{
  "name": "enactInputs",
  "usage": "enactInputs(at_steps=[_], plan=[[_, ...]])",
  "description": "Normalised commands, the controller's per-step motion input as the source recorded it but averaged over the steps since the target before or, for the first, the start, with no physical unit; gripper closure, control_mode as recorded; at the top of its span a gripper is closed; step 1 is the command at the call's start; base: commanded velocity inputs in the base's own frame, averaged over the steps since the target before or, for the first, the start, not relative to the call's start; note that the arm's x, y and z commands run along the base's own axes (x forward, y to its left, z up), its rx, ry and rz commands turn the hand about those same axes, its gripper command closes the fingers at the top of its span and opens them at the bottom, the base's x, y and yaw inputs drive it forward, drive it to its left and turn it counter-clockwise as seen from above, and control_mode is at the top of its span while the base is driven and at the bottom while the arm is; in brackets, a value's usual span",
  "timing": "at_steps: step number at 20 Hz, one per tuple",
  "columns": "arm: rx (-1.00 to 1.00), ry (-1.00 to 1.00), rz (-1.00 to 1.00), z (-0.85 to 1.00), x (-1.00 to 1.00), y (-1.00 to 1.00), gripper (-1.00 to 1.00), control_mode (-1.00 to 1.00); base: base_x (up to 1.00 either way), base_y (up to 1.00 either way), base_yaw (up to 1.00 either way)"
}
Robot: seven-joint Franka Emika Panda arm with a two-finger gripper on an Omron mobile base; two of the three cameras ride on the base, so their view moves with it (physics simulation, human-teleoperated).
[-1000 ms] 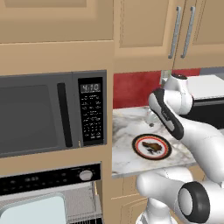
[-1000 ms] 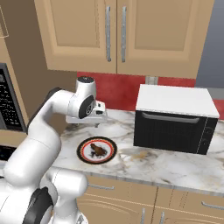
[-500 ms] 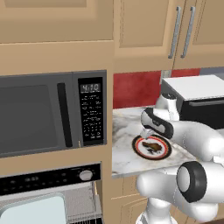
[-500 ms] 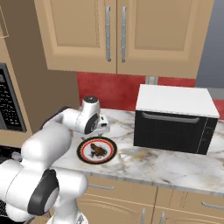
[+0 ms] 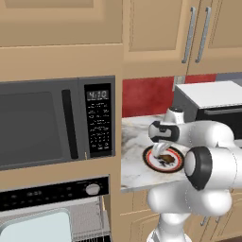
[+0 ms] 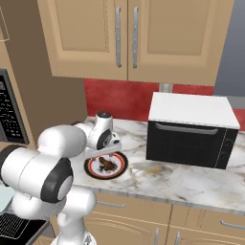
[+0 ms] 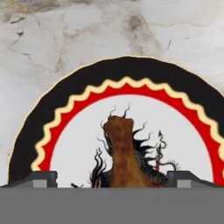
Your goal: Place the chicken drumstick on the bottom rack of the oven.
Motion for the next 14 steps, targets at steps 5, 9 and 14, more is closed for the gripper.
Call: enactInputs(at_steps=[5,9,14], plan=[[0.00,0.01,0.09,-0.31,0.12,0.00,-1.00,-1.00,0.00,0.00,0.00],[0.00,0.00,0.06,-0.33,0.12,0.00,-1.00,-1.00,0.00,0.00,0.00],[0.00,0.00,0.04,-0.26,0.02,0.00,-1.00,-1.00,0.00,0.00,0.00]])
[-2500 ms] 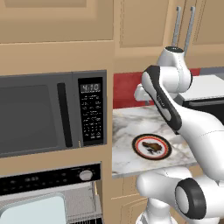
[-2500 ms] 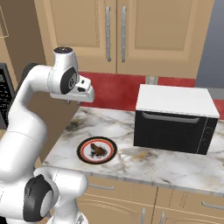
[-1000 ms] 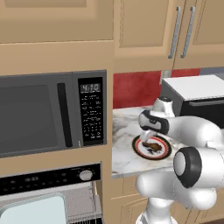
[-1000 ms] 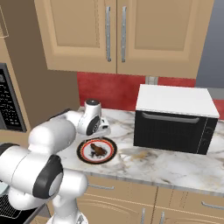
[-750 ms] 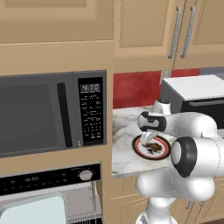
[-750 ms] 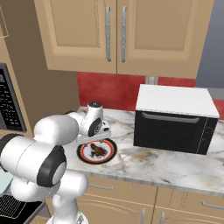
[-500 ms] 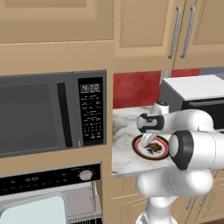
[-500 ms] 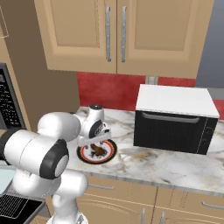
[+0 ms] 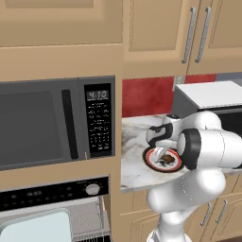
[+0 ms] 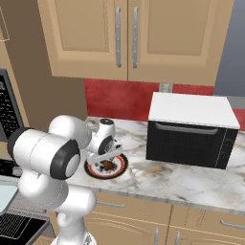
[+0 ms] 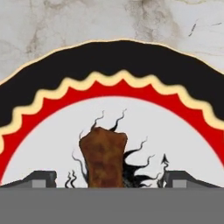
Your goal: Place the chicken drumstick on the bottom rack of the oven.
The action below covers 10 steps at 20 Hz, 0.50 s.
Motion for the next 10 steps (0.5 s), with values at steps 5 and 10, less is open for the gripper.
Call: enactInputs(at_steps=[5,10], plan=[[0.00,0.00,0.02,-0.04,0.00,0.00,1.00,-1.00,0.00,0.00,0.00],[0.00,0.00,0.00,-0.01,0.00,0.01,1.00,-1.00,0.00,0.00,0.00]])
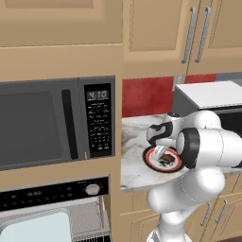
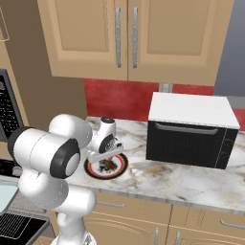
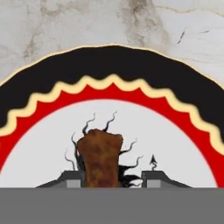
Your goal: Place the chicken drumstick on the bottom rack of the oven.
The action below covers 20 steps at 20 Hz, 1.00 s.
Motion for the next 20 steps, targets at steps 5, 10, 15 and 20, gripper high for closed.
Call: enactInputs(at_steps=[5,10,15,20], plan=[[0.00,0.00,0.00,0.00,0.00,0.00,1.00,-1.00,0.00,0.00,0.00],[-0.01,0.00,0.00,0.10,0.00,0.03,1.00,-1.00,0.00,0.00,0.00],[-0.02,-0.04,0.00,0.88,-0.30,0.02,1.00,-1.00,0.00,0.00,0.00],[-0.02,-0.09,0.00,1.00,-0.67,0.20,1.00,-1.00,0.00,0.00,0.00]])
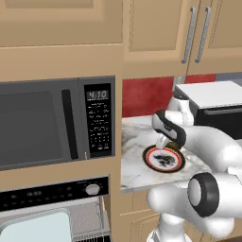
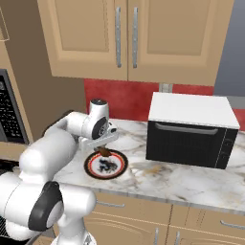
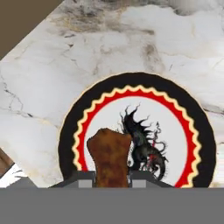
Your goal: Place the chicken drumstick on the bottom rack of the oven.
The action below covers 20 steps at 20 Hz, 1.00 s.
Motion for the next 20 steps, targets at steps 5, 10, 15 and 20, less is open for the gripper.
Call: enactInputs(at_steps=[5,10,15,20], plan=[[-0.02,-0.02,0.00,1.00,-0.72,0.50,1.00,-1.00,0.00,0.00,0.00],[-0.01,-0.03,0.00,1.00,-0.97,0.45,1.00,-1.00,0.00,0.00,0.00],[-0.08,-0.03,0.00,0.62,-1.00,0.72,1.00,-1.00,0.00,0.00,0.00],[-0.15,-0.06,-0.03,0.08,-1.00,1.00,1.00,-1.00,0.00,0.00,0.00]])
